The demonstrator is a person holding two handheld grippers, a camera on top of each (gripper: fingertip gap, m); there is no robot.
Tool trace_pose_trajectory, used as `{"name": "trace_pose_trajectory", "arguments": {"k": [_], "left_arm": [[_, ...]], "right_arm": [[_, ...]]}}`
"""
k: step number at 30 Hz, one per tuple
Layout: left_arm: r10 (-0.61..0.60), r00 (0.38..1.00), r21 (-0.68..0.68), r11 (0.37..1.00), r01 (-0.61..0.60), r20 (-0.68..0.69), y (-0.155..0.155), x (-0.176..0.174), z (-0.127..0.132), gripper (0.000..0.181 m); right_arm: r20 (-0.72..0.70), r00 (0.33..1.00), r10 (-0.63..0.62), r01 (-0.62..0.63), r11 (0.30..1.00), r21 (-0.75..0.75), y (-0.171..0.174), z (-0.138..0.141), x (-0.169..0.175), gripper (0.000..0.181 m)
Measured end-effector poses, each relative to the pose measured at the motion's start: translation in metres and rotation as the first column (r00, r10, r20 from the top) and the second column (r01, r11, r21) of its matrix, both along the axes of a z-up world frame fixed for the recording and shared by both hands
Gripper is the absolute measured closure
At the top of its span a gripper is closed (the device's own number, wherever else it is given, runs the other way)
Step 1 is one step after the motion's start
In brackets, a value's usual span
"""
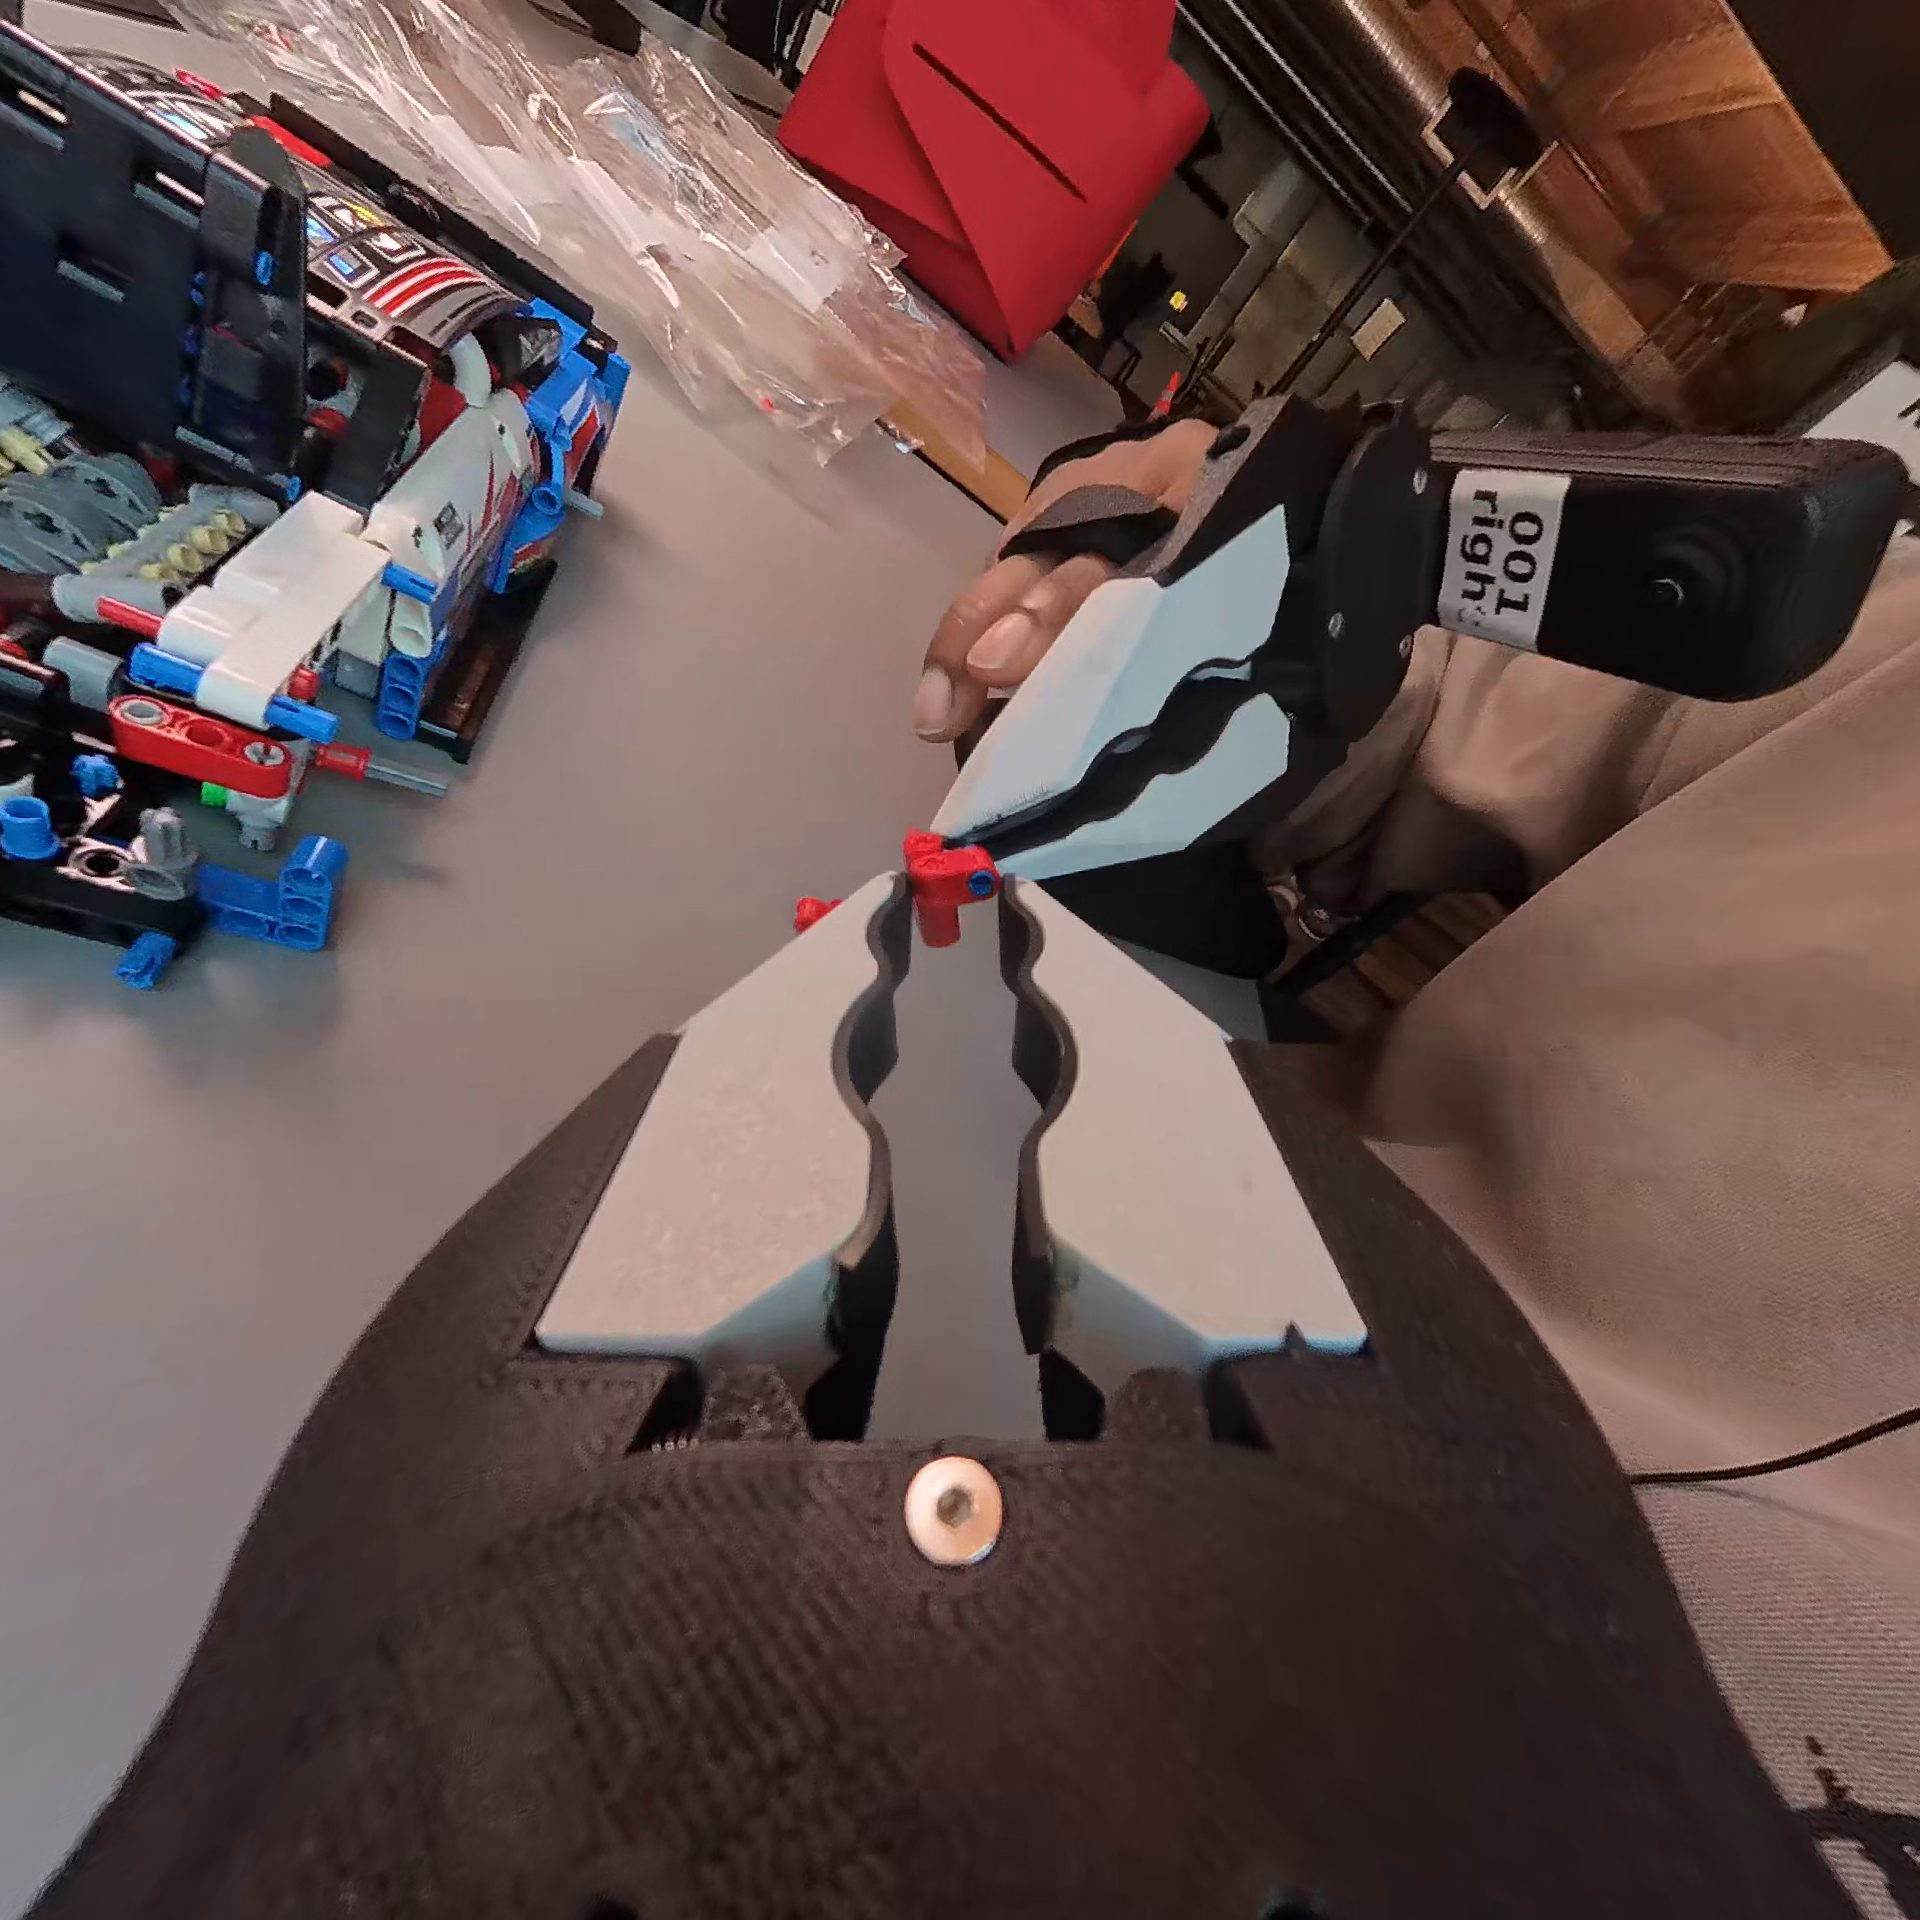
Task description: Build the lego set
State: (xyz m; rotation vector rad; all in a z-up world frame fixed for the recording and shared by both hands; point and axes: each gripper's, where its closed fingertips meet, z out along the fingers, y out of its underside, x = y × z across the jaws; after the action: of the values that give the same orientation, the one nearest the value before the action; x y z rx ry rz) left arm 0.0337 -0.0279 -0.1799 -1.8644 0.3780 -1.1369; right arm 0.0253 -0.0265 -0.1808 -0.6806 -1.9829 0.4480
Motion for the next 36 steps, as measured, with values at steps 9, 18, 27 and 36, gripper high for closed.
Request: {"name": "trace_pose_trajectory", "arguments": {"k": [9,18,27,36], "left_arm": [[-0.015,0.995,0.107,0.994,0.026,-0.100,-0.005,-0.002,0.006,0.170],[0.024,0.999,0.056,0.998,-0.022,-0.039,-0.001,-0.004,0.009,0.175],[0.012,0.997,-0.085,0.996,-0.005,0.079,-0.003,-0.004,0.008,0.175],[0.040,0.974,0.162,0.987,-0.003,-0.224,-0.004,-0.004,0.006,0.175]], "right_arm": [[-0.023,0.999,-0.023,0.023,1.000,-0.001,-0.005,0.013,-0.003,0.180],[-0.077,0.997,-0.029,0.031,0.999,0.031,-0.006,0.018,-0.004,0.177],[-0.181,0.983,0.008,0.037,0.969,0.243,-0.008,0.019,-0.007,0.179],[0.018,1.000,-0.016,0.019,0.979,-0.204,-0.012,0.018,-0.004,0.181]]}}
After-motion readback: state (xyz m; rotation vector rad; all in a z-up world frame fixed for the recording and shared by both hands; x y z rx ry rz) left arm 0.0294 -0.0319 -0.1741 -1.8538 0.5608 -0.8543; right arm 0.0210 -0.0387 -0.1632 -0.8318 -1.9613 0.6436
